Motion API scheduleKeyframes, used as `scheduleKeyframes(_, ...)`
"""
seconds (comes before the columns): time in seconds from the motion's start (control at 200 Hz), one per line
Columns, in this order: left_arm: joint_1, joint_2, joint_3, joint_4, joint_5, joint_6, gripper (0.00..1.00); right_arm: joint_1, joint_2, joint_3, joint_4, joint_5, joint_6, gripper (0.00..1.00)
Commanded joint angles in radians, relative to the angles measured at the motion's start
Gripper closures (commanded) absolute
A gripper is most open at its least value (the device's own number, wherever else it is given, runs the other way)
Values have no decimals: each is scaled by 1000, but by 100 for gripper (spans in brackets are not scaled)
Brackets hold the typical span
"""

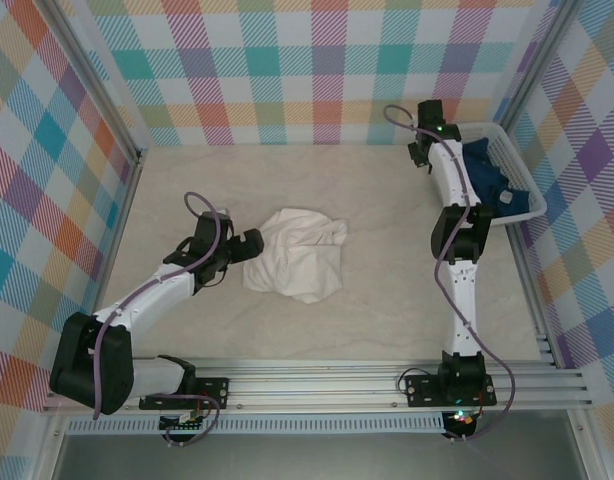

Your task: Fold the inside-out t-shirt

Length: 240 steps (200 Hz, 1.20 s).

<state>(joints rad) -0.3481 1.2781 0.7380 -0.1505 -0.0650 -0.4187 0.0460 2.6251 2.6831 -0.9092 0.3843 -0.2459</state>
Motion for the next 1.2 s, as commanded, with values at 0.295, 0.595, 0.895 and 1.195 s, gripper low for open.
scheduleKeyframes(0.295, -25, 40, 36, -5, 207, 55, 7, 244, -627, -850, 393, -383, 92, 25)
scheduleKeyframes(0.595, 8, 69, -27, -15, 115, -2, 14, 464, -929, -1358, 440, -424, 229, 24)
scheduleKeyframes(0.895, 8, 24, -83, -60, 64, -15, 13, 527, -912, -1425, 478, -555, 212, 23)
scheduleKeyframes(1.195, 6, 15, -57, -47, 90, -1, 15, 240, -642, -1156, 465, -397, 288, 32)
